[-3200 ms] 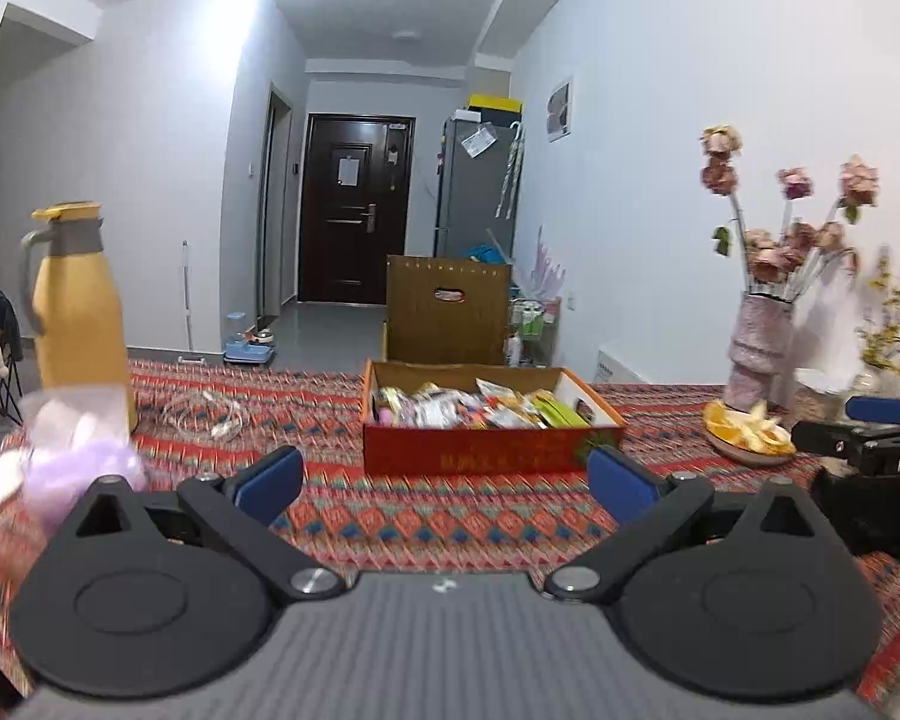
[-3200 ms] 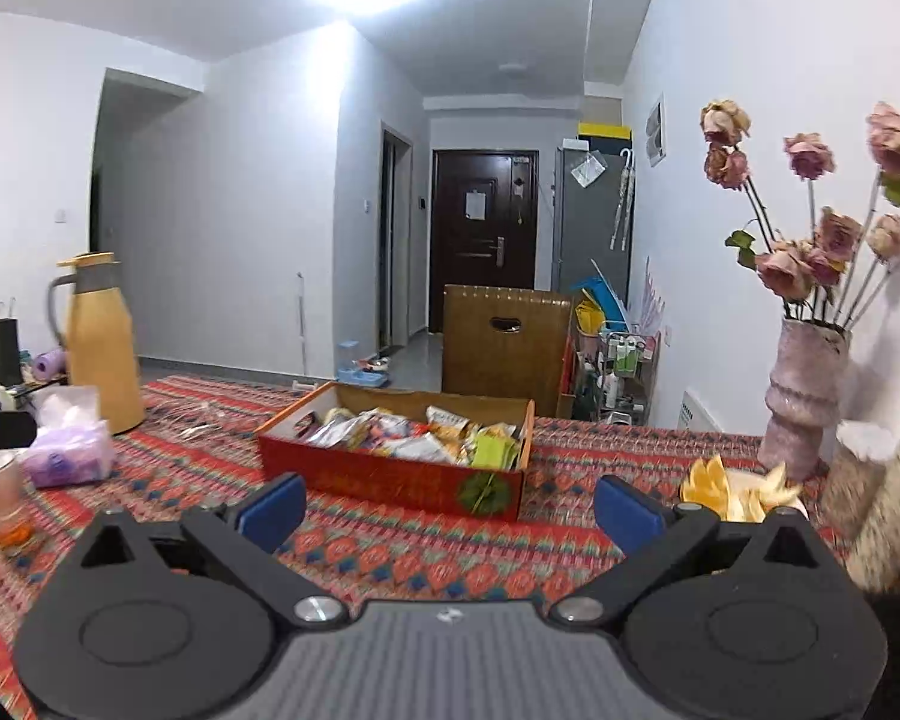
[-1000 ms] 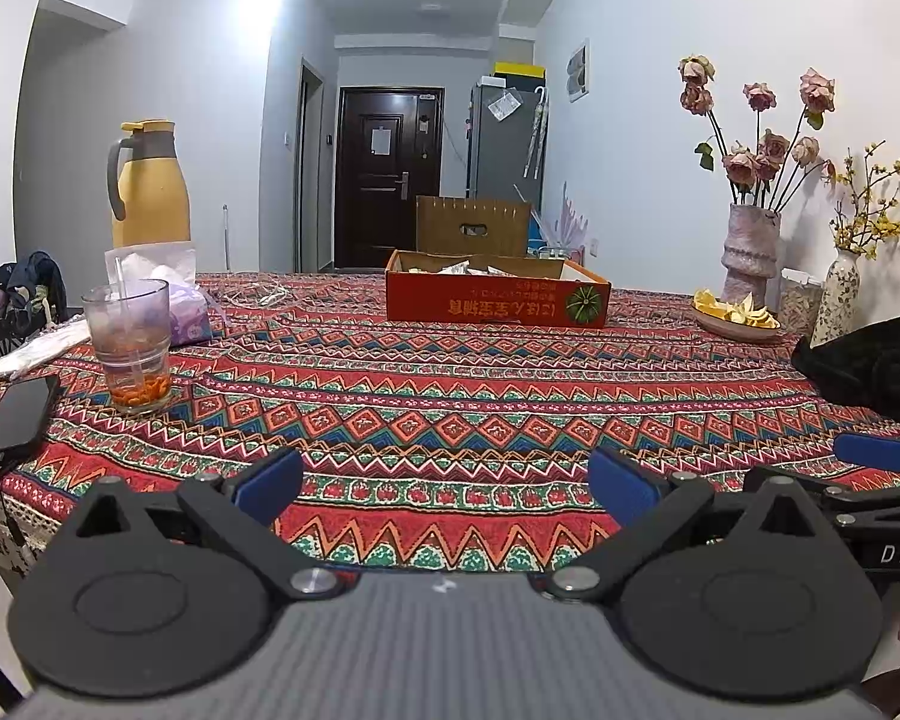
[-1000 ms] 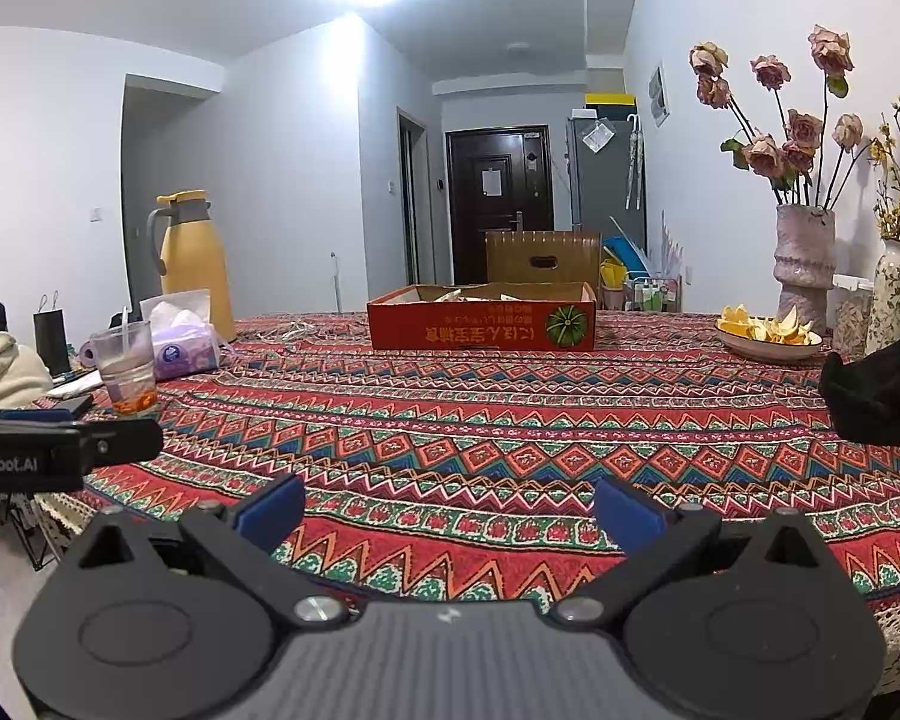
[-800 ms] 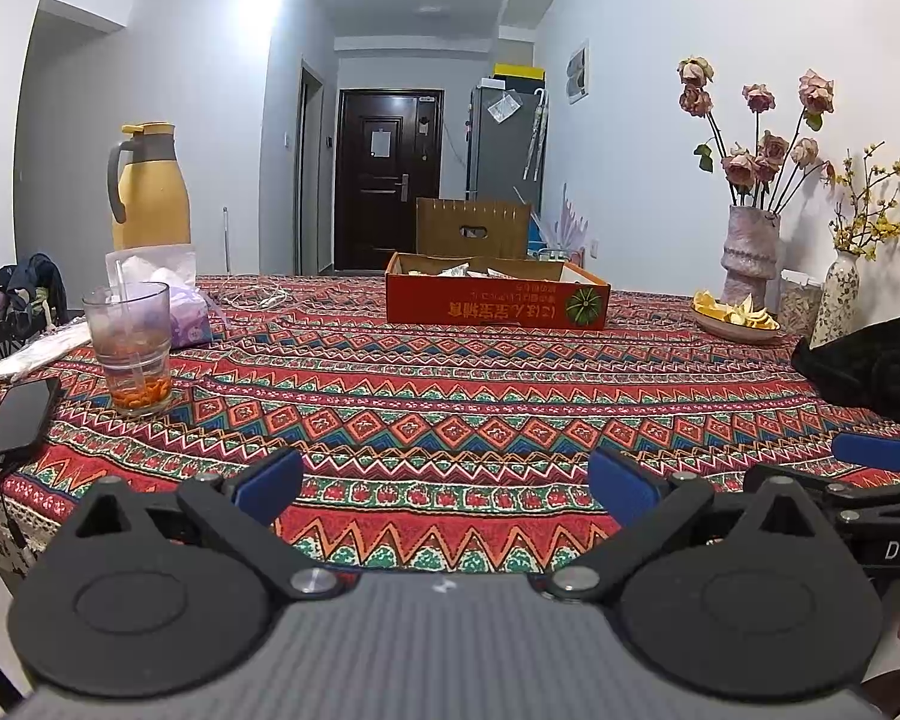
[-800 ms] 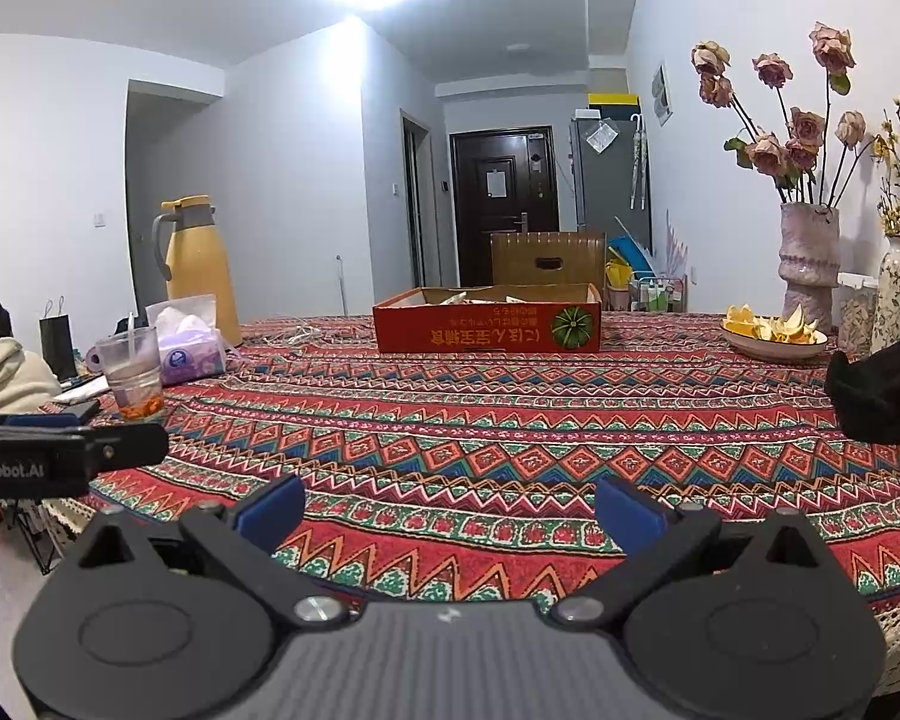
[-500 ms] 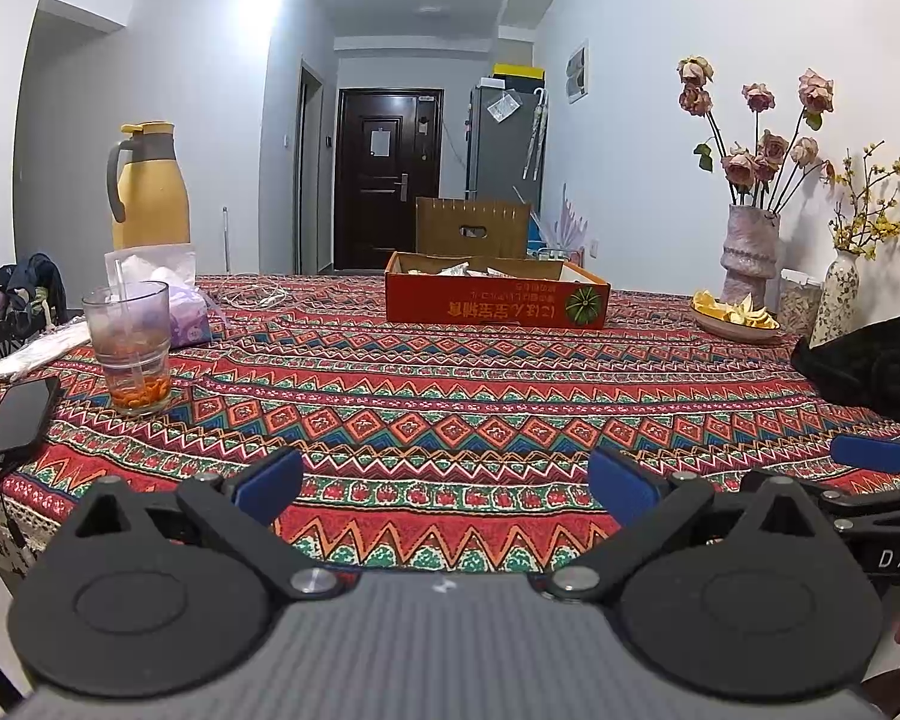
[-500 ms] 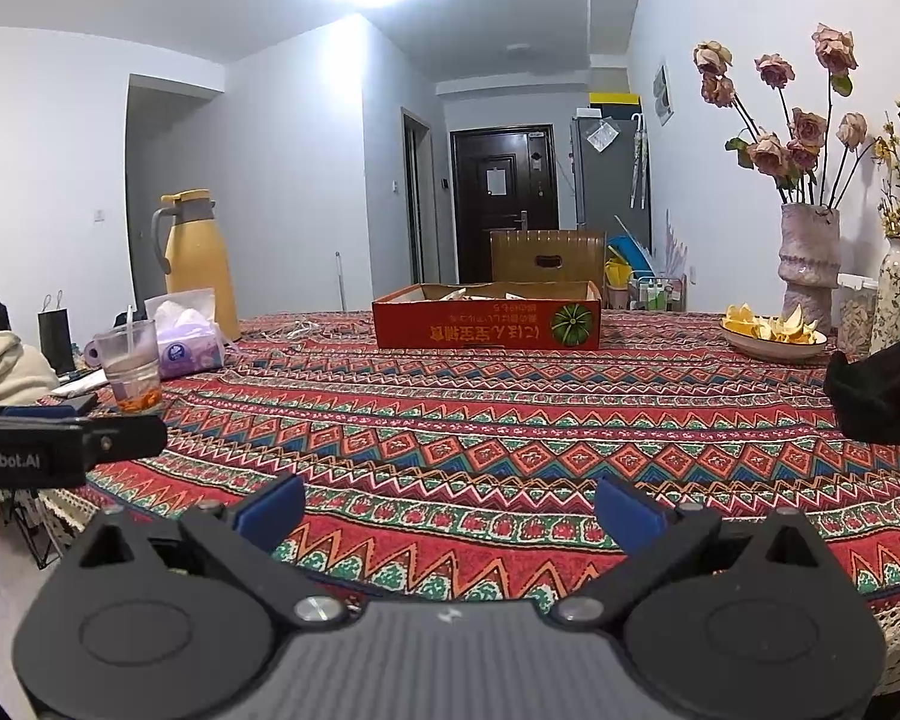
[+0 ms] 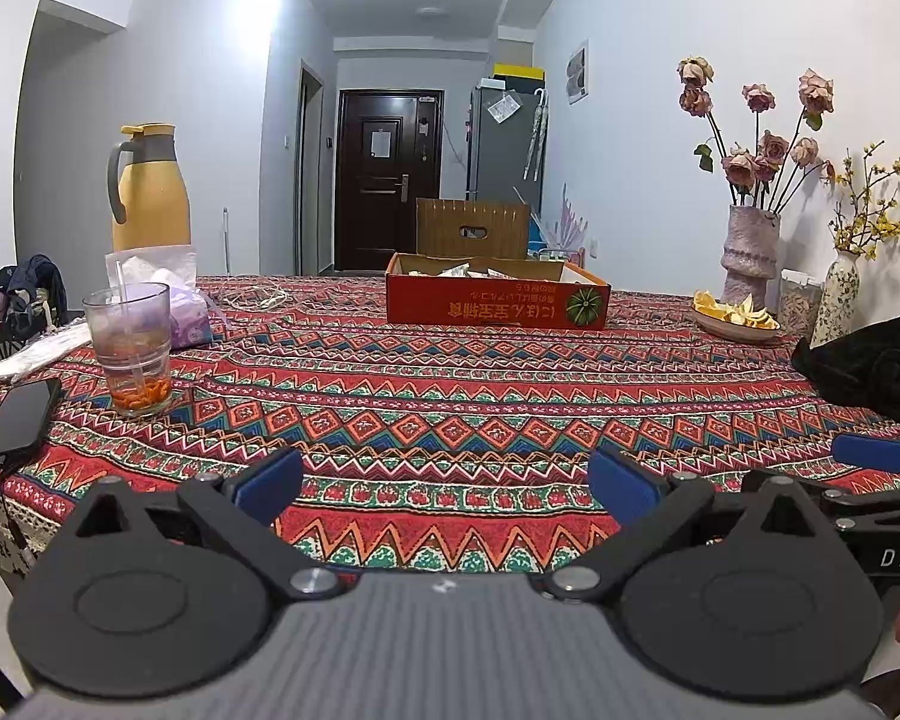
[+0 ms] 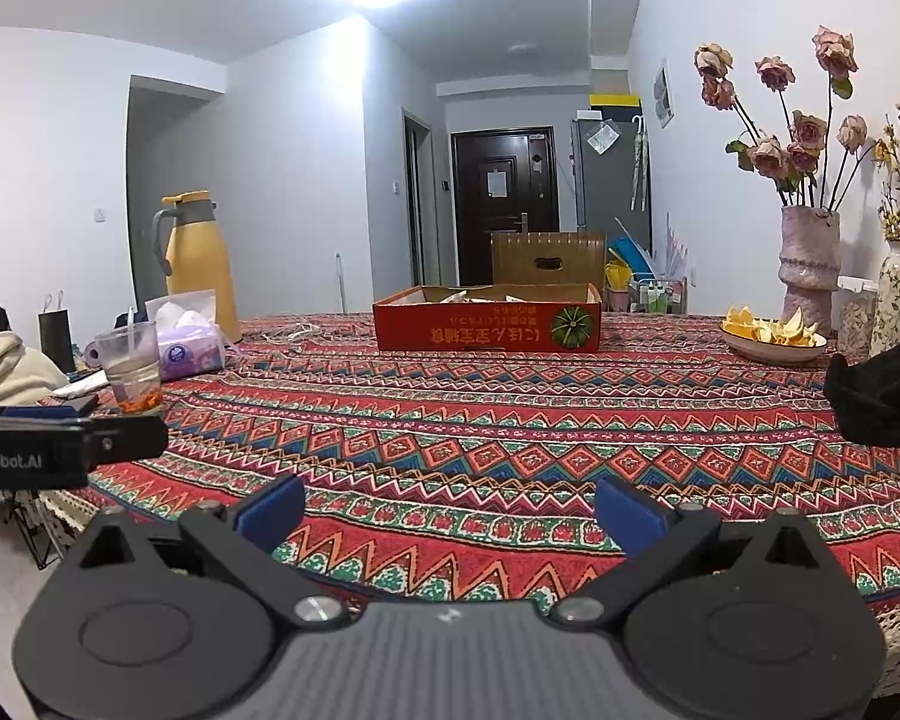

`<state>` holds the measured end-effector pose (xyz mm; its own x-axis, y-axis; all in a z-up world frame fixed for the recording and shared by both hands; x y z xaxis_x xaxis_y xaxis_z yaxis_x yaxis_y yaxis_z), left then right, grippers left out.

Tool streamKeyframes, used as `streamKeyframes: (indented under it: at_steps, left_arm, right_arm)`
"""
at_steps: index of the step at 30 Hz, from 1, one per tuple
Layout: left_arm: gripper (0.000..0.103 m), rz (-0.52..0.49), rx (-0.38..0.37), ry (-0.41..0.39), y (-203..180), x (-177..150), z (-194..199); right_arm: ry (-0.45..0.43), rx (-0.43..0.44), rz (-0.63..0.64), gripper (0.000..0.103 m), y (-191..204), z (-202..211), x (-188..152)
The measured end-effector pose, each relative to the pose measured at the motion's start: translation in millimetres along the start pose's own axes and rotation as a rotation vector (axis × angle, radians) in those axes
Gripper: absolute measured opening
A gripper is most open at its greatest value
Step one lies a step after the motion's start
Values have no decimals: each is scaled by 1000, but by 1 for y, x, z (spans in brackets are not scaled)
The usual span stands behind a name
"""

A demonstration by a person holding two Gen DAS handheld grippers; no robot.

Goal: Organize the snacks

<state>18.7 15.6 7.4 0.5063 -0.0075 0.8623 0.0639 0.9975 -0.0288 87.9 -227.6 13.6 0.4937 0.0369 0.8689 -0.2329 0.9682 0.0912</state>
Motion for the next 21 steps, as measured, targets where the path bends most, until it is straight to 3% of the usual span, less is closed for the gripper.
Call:
streamKeyframes:
  at_steps: [21]
  left_arm:
    - [103, 3, 7, -6, 2, 4, 1]
  right_arm:
    - [2, -11, 6, 103, 0, 0, 1]
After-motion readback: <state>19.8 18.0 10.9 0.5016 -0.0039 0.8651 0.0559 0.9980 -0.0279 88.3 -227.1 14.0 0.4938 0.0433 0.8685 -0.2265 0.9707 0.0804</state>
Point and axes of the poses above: each gripper's, at about its wrist camera, not at the fingertips, and z roughly against the way its jaws point, y to its left, x to its top, the point moved 2 cm from there along -z, roughly the way its jaws point, and after that the axes turned 10 degrees about y, right-handed, at the moved point
